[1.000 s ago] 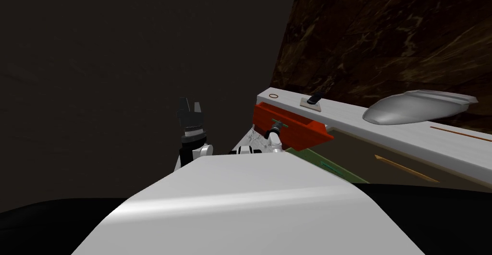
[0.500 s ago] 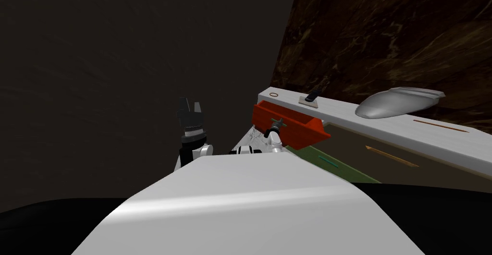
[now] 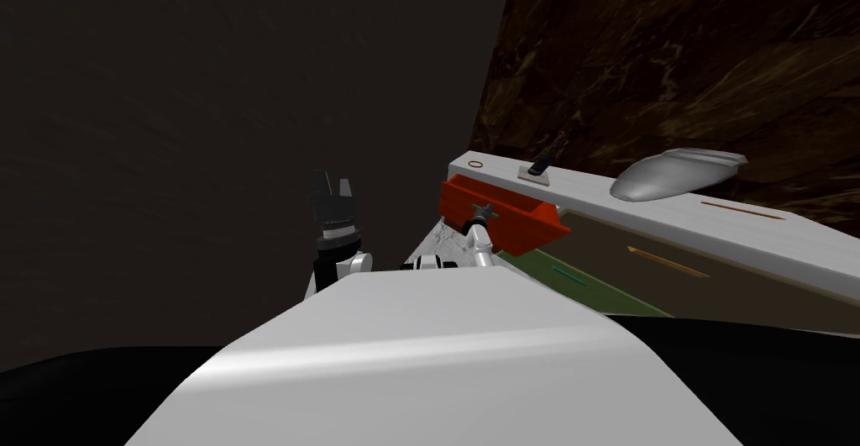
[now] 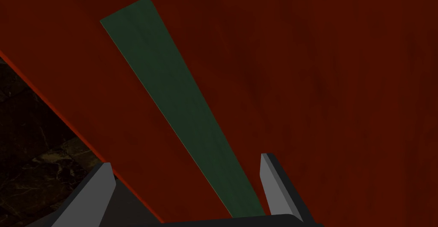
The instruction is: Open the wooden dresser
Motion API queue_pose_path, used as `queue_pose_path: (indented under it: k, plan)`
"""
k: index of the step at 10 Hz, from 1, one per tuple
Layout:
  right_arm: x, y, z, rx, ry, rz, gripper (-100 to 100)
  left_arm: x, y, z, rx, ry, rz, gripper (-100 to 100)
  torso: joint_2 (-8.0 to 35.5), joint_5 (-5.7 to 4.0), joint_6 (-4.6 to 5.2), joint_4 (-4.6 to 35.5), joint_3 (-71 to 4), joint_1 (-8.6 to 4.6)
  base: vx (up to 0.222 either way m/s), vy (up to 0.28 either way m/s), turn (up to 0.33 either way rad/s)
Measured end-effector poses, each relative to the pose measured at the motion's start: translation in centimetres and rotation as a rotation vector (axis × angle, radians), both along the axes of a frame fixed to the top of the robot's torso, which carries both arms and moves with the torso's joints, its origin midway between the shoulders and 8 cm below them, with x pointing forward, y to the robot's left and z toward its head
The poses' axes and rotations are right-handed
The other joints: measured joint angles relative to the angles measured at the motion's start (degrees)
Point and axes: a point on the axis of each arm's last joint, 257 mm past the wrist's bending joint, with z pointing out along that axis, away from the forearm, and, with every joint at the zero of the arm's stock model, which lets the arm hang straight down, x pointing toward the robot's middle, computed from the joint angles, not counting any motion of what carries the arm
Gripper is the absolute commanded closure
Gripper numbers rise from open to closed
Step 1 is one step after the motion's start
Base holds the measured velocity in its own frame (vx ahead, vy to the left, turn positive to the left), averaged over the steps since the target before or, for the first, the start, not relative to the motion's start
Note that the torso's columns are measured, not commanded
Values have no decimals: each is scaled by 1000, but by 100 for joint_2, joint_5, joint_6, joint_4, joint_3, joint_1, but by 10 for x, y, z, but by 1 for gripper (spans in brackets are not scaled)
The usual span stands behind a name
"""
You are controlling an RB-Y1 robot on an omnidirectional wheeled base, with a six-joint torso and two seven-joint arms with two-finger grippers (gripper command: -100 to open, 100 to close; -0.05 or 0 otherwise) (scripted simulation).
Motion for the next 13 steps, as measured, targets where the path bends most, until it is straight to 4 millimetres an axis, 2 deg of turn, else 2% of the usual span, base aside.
queue_pose_path:
  k: [8,9,13]
  plan:
    - [29,9,22,4,8,40,-100,0,0,0,0,0,0,0,44,28,3,43,25,24,-19,13,-39]
    - [29,10,20,3,14,41,0,0,0,0,0,0,0,0,42,22,5,34,25,22,0,0,0]
    - [26,10,13,6,27,41,0,0,0,0,0,0,0,0,17,9,5,15,9,6,0,0,0]
